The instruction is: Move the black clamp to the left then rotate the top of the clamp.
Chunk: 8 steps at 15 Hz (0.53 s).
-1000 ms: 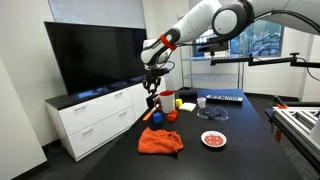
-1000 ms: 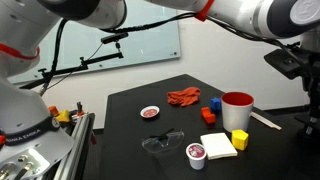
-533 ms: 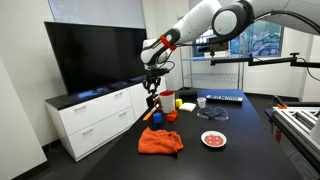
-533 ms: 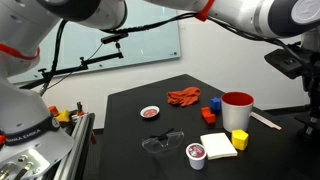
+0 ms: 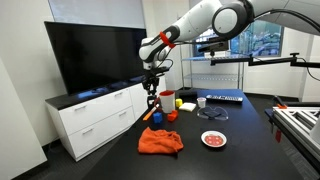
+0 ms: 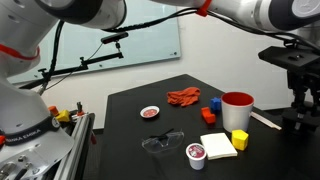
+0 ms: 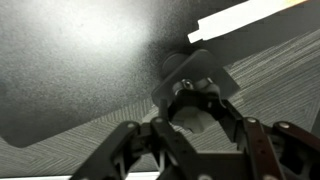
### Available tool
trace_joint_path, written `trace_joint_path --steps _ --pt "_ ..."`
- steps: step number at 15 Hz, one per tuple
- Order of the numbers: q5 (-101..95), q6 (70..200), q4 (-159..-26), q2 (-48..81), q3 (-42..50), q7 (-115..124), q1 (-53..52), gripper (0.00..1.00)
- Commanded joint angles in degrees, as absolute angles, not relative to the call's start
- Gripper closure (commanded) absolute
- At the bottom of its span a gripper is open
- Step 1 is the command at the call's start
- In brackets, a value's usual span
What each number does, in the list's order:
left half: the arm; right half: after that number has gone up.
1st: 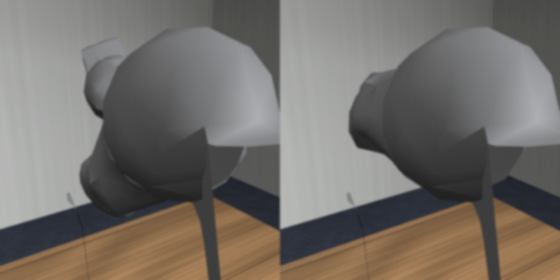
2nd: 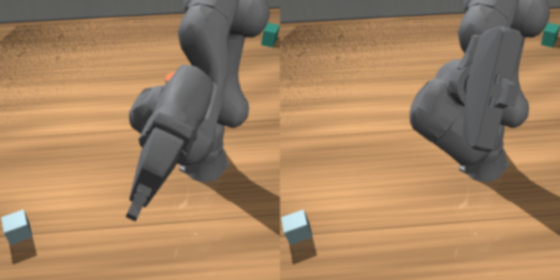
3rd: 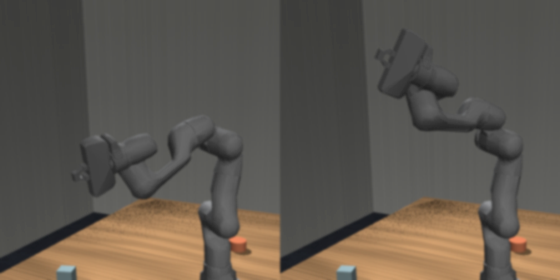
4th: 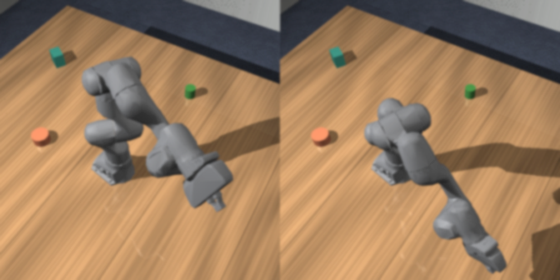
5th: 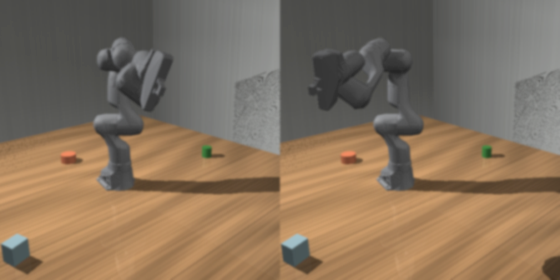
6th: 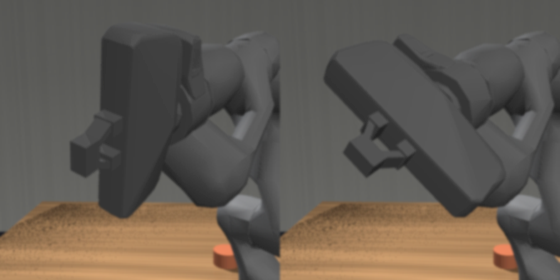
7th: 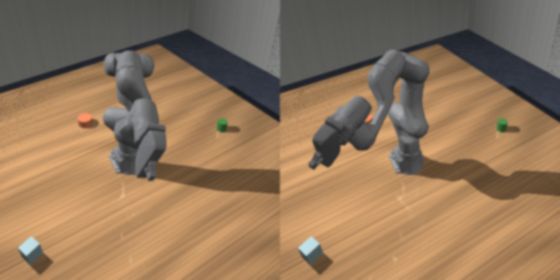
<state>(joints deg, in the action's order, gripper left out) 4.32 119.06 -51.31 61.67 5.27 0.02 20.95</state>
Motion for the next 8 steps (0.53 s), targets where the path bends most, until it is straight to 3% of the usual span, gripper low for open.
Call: trace_joint_path --steps 1,6,7,8 --pt "4.8 113.5 -44.8 63.2 2.7 -9.8 22.8 0.72" --pt "4.0 111.1 -42.0 64.8 3.3 -12.5 22.7 0.72" --pt "3.8 111.0 -41.4 65.2 3.7 -11.7 22.4 0.22" --pt "4.0 111.6 -41.7 65.0 4.3 -10.3 22.1 0.21"
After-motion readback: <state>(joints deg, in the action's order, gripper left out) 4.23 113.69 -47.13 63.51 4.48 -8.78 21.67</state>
